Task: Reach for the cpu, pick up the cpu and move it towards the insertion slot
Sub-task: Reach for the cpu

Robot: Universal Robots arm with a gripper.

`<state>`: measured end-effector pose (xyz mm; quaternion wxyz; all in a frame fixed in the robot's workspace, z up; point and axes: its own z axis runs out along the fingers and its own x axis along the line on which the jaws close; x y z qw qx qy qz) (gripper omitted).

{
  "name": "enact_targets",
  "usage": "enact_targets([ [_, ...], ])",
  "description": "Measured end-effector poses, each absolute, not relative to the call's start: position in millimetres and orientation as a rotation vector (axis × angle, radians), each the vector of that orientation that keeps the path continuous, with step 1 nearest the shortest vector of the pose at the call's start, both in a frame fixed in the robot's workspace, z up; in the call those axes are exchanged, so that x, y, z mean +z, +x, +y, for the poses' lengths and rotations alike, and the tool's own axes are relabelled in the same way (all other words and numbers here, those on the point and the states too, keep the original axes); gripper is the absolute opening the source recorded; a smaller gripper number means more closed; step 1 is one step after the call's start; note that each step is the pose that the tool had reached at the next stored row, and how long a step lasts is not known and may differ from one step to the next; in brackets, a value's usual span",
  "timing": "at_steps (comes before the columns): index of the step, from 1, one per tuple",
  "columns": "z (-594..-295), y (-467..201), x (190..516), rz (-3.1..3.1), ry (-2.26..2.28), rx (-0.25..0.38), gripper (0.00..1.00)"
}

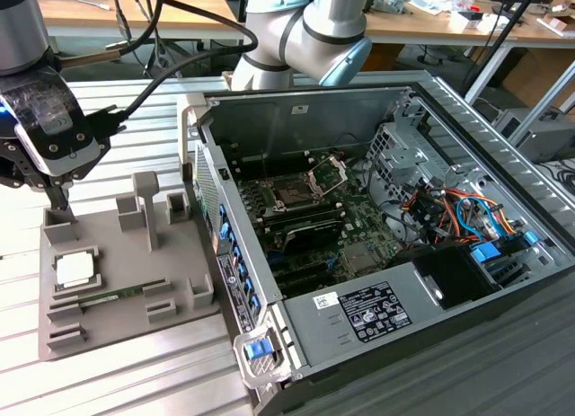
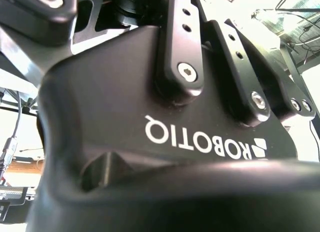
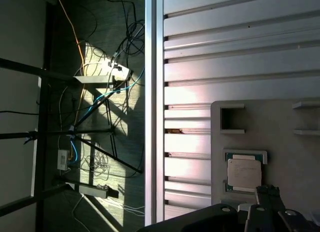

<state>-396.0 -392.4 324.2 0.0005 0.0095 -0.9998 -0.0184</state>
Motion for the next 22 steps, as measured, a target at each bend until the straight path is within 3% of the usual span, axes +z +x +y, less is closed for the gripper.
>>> enact_targets([
  [22, -392.4, -395.9, 319.5, -3.14, 0.03, -0.058, 0.11],
])
